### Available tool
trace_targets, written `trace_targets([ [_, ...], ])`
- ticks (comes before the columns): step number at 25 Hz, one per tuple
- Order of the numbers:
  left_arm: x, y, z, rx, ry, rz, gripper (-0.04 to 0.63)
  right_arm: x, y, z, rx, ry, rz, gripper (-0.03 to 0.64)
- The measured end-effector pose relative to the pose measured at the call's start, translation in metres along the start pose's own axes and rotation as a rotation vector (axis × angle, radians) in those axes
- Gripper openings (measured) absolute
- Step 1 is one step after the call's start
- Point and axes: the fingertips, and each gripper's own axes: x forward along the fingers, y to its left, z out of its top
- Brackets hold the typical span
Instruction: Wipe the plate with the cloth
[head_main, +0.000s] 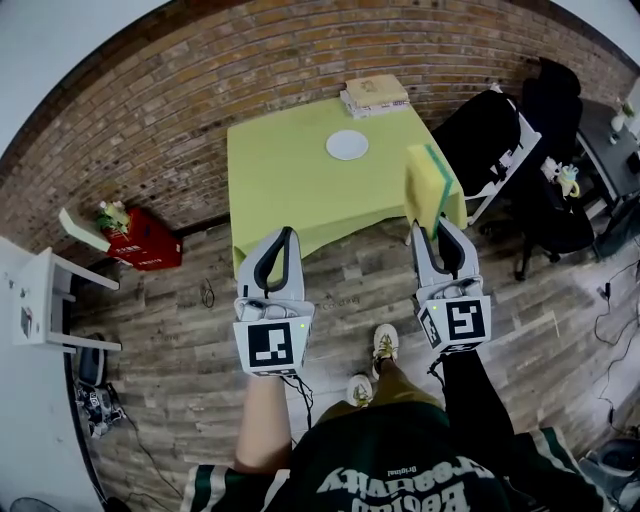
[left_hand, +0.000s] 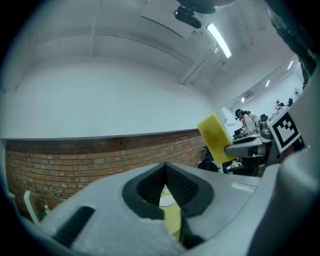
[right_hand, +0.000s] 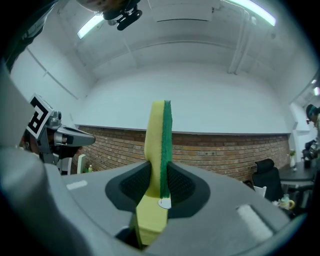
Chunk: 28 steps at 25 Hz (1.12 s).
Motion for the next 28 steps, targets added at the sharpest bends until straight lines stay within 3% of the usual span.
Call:
trace_targets([
  [4,0.018,0.002,-0.007,0.031,0.022,-0.009,0.008,0.017,-0.008,-0.007,-0.002,0.011,-0.002,0.106],
  [10,0.058,-0.002,-0.020,-0.015,0.039,-0.014,0.008,0.046,-0.033,-0.018,0.023,0.019,0.014,0.103],
  [28,0.170,0.005,-0.053,-0.014,0.107,0.070,0.008,0.153,-0.102,-0.053,0.038,0.033,0.095,0.101],
])
